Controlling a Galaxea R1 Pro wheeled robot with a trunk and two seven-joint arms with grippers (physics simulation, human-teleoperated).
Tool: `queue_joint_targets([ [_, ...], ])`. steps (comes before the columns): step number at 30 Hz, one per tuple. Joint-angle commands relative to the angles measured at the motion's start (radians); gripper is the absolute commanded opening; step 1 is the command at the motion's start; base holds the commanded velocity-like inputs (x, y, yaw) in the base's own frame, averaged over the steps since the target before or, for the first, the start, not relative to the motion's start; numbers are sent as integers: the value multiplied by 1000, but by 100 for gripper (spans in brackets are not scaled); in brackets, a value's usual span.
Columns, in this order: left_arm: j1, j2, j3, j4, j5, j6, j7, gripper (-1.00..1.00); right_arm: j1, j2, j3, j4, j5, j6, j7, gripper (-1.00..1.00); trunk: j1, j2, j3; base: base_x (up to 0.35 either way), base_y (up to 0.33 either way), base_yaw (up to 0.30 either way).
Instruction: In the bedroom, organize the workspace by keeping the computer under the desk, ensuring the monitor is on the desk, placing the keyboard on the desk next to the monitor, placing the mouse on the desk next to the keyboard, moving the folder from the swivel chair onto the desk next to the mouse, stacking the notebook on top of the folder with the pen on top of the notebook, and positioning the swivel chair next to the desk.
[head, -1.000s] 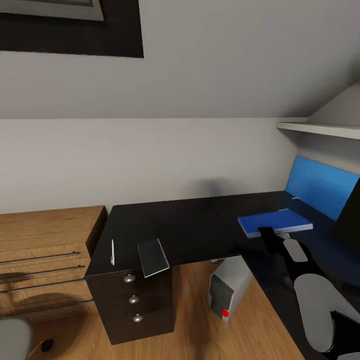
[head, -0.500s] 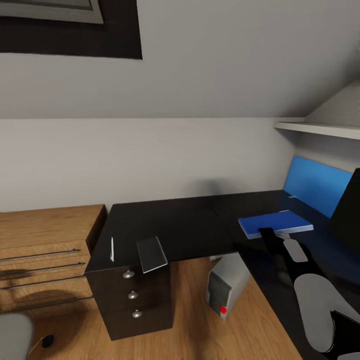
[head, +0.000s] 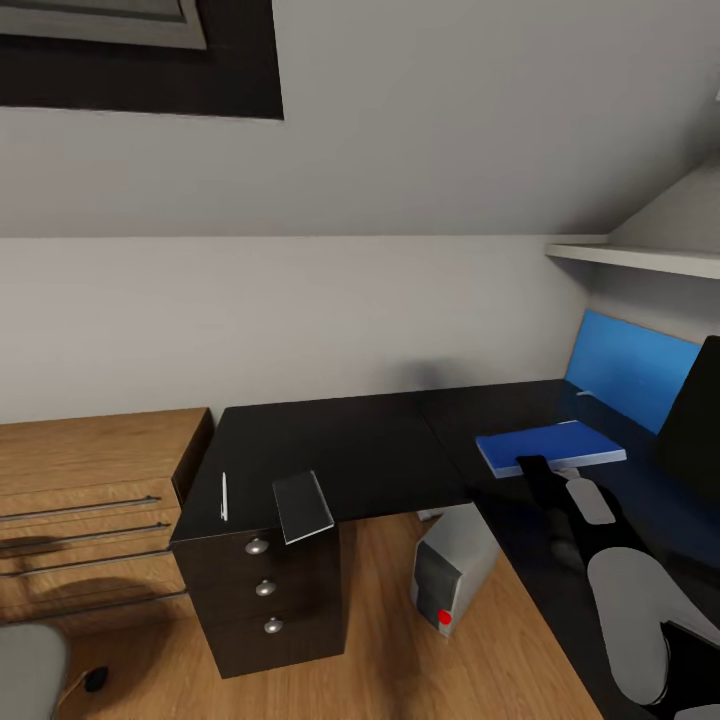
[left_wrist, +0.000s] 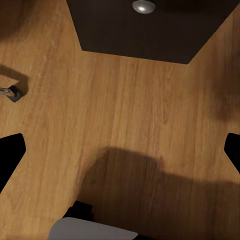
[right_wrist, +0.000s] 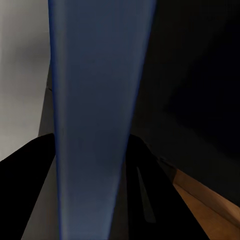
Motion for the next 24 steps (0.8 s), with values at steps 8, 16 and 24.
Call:
queue_joint_targets([
  [8, 0, 1, -3, -2, 6, 3, 8, 100, -1, 1, -2, -3, -11, 7, -9, -100, 0, -1, -1, 0, 0, 0],
  [16, 0, 1, -3, -2, 6, 3, 8, 100, -1, 2, -2, -5, -54, 16, -10, -100, 0, -1, -1, 0, 0, 0],
  [24, 0, 1, -3, -2, 5, 3, 8, 100, -1, -1, 3, -8, -206, 25, -9, -100, 0, -1, -1, 0, 0, 0],
])
